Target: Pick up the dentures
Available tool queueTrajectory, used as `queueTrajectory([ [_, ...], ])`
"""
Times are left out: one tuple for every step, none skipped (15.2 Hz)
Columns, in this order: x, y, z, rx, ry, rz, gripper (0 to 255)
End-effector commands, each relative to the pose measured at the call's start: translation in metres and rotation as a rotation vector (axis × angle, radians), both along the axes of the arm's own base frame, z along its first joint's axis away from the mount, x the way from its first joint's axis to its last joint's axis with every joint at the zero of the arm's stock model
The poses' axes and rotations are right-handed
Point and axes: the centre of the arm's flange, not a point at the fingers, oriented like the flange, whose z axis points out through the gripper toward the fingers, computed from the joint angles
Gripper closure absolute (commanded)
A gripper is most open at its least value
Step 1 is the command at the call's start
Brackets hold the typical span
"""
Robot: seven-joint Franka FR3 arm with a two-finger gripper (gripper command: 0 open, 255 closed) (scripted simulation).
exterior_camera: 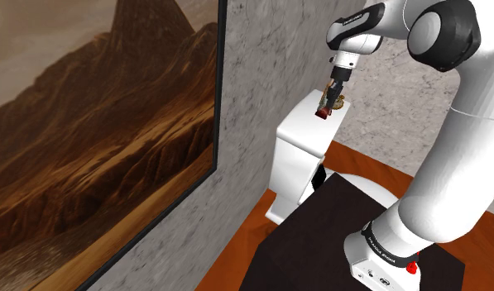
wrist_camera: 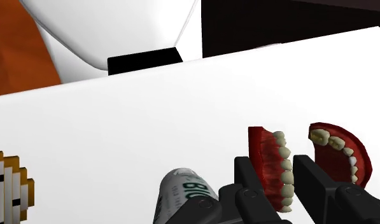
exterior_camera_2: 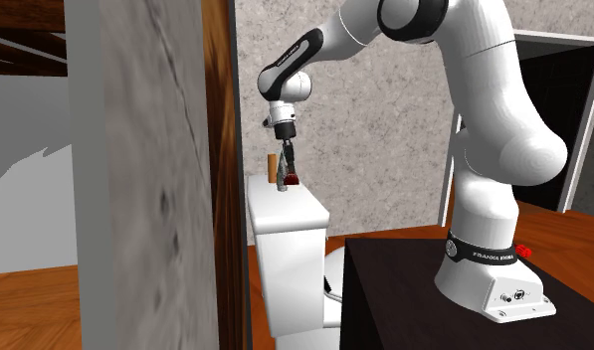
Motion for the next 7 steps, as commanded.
queueTrajectory([
  [0.001,-0.001,0.011,0.0,0.0,0.0,255],
  [0.001,-0.001,0.016,0.0,0.0,0.0,255],
  [0.001,-0.001,0.021,0.0,0.0,0.0,255],
  [0.001,-0.001,0.027,0.0,0.0,0.0,255],
  [0.001,-0.001,0.032,0.0,0.0,0.0,255],
  [0.001,-0.001,0.033,0.0,0.0,0.0,255],
  [0.001,-0.001,0.033,0.0,0.0,0.0,255],
])
